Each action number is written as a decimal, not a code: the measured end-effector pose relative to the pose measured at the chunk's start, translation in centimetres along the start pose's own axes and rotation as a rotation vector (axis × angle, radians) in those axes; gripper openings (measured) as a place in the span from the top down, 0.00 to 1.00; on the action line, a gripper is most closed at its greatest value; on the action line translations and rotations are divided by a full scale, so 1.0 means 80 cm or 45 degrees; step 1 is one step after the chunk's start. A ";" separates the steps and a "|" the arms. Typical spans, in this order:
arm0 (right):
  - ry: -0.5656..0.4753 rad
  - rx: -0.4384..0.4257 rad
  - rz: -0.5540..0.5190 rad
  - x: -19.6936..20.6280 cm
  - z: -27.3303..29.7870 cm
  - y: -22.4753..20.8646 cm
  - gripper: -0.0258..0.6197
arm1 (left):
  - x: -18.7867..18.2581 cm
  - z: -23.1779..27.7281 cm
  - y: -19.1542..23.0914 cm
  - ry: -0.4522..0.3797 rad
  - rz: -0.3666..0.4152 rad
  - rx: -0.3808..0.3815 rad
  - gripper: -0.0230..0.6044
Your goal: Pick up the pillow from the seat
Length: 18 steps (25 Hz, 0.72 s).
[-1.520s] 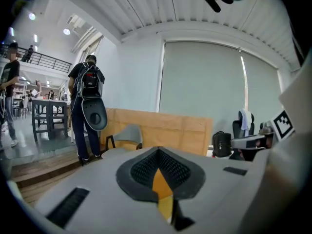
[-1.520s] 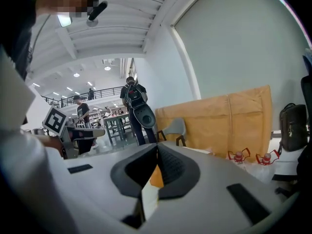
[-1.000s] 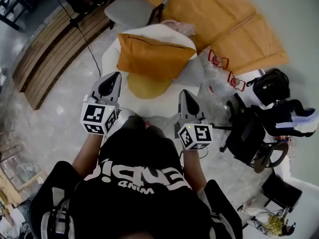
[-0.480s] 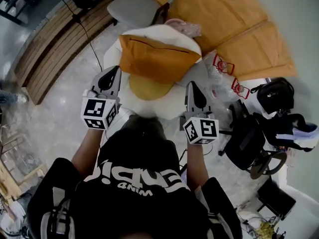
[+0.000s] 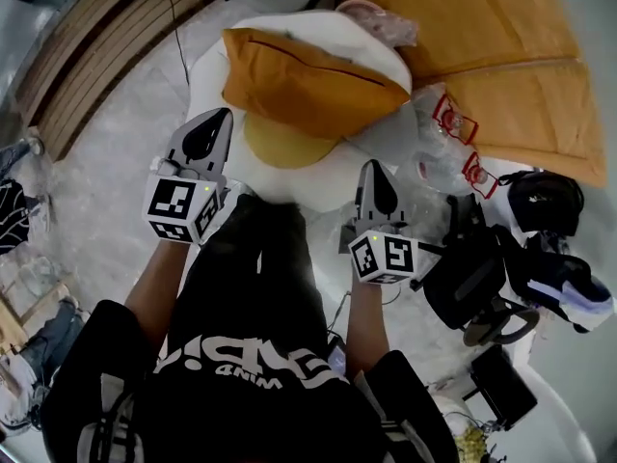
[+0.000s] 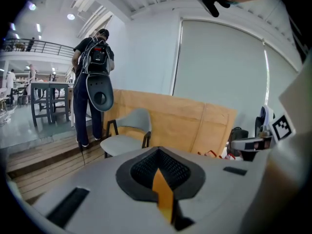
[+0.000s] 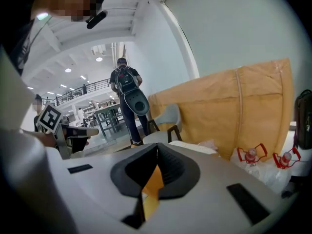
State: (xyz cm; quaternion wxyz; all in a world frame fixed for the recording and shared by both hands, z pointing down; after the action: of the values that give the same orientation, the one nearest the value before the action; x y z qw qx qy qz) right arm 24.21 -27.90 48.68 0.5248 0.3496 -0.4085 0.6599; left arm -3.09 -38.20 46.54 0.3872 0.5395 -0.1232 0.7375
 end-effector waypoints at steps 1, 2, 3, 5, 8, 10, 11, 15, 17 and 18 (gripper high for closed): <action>0.033 0.003 0.003 0.014 0.005 -0.005 0.93 | 0.013 0.006 0.002 0.015 -0.025 -0.009 0.95; 0.061 0.007 0.006 0.026 0.009 -0.010 0.93 | 0.025 0.011 0.005 0.029 -0.049 -0.022 0.95; 0.077 0.009 0.013 0.035 0.016 -0.014 0.93 | 0.035 0.018 0.009 0.039 -0.061 -0.036 0.95; 0.079 0.005 0.029 0.047 0.034 -0.022 0.93 | 0.047 0.036 0.017 0.049 -0.057 -0.058 0.95; 0.076 -0.019 0.033 0.054 0.058 -0.029 0.93 | 0.060 0.057 0.029 0.079 -0.075 -0.059 0.95; 0.076 -0.035 0.028 0.054 0.076 -0.034 0.93 | 0.064 0.069 0.041 0.101 -0.107 -0.054 0.95; 0.074 -0.039 0.021 0.054 0.087 -0.037 0.93 | 0.064 0.076 0.047 0.108 -0.117 -0.053 0.95; 0.094 -0.021 -0.028 0.059 0.133 -0.063 0.93 | 0.069 0.111 0.077 0.128 -0.141 -0.074 0.95; 0.128 0.005 -0.045 0.070 0.158 -0.079 0.93 | 0.077 0.136 0.097 0.141 -0.164 -0.095 0.95; 0.148 0.024 -0.042 0.078 0.170 -0.087 0.93 | 0.082 0.149 0.108 0.153 -0.177 -0.104 0.95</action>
State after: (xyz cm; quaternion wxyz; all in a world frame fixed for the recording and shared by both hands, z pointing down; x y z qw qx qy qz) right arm 30.20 -36.89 61.14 0.5550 0.3224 -0.3655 0.6742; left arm -1.60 -48.26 59.02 0.4659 0.4852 -0.0920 0.7342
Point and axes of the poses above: the fingertips, and each gripper's own axes: z forward along the fingers, y to its left, x out of its underside, the point moved 6 cm from there along -z, backward along the fingers, and after that the axes turned 12 degrees about x, right-handed, at the moved point
